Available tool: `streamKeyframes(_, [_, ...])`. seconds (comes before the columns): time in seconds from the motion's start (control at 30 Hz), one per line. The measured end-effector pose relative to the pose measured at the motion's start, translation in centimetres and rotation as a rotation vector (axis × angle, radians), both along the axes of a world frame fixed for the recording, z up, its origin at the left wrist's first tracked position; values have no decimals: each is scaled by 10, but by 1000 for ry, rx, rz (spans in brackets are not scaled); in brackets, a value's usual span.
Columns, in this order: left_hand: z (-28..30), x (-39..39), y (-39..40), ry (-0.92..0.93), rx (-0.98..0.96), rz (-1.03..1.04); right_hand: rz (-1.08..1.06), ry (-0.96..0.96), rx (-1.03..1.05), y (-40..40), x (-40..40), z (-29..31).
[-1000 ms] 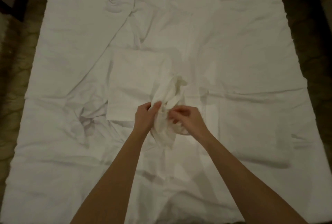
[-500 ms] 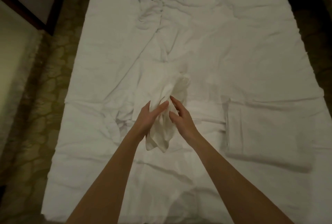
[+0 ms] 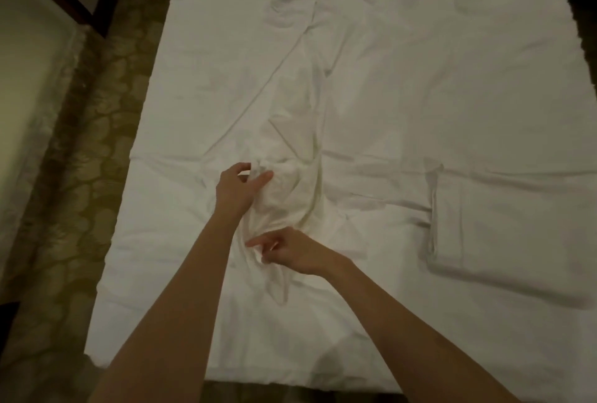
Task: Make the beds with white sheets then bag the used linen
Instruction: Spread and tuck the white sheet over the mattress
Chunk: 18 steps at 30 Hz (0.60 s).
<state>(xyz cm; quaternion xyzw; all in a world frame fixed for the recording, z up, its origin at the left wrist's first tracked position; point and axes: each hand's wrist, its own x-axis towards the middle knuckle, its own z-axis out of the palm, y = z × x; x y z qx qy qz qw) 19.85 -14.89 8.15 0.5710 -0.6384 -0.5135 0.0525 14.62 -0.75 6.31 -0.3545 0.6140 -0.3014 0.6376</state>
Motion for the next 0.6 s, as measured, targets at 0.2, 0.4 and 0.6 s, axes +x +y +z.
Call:
streamKeyframes(0.2, [-6, 33, -1, 74, 77, 68, -854, 166, 88, 19, -44, -23])
streamKeyframes(0.4, [-1, 71, -4, 51, 43, 281, -684, -95, 406, -14, -48, -32])
streamKeyframes(0.6, [-3, 64, 11, 63, -486, 285, -711, 47, 162, -49, -14, -31])
